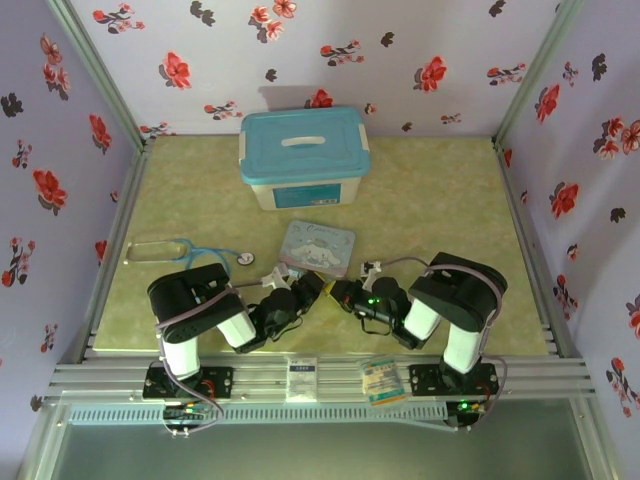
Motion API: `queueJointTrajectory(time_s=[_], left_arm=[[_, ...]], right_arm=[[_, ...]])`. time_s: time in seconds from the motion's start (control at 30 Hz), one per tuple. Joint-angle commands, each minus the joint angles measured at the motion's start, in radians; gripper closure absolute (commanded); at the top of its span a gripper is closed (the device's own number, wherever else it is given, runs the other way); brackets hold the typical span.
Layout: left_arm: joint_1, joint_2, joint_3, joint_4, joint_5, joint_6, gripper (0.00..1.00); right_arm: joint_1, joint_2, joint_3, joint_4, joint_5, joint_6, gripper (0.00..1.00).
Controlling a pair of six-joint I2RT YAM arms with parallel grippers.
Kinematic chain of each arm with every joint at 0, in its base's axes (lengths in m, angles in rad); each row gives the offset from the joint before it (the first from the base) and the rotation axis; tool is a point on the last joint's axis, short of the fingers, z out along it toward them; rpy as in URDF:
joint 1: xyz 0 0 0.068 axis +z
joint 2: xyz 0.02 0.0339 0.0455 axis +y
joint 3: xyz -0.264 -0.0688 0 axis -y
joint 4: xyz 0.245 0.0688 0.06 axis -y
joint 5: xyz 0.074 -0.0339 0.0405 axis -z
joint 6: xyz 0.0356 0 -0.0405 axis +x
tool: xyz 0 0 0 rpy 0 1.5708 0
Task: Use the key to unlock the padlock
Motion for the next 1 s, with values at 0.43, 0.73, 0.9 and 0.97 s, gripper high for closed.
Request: queueJointTrajectory(time_s=[0.43, 0.73, 0.9, 0.97], left_arm=[[-0.02, -0.003, 0.009, 0.03, -0.043, 0.031, 0.98], [-0.04, 0.001, 0.046, 0.035, -0.053, 0.034, 1.0], [-0.044, -0.002, 0.054, 0.037, -0.048, 0.016, 1.0], [-0.045, 0.002, 0.063, 0.036, -0.043, 0.01, 1.0]], right_arm=[[0.082, -0.041, -0.015, -0.005, 0.1, -0.044, 0.94], [0.09, -0.106, 0.025, -0.003, 0.077, 0.247, 0.99], [0.092, -0.099, 0.022, -0.005, 0.083, 0.334, 0.99], [0.097, -0.096, 0.026, -0.005, 0.09, 0.275, 0.99]])
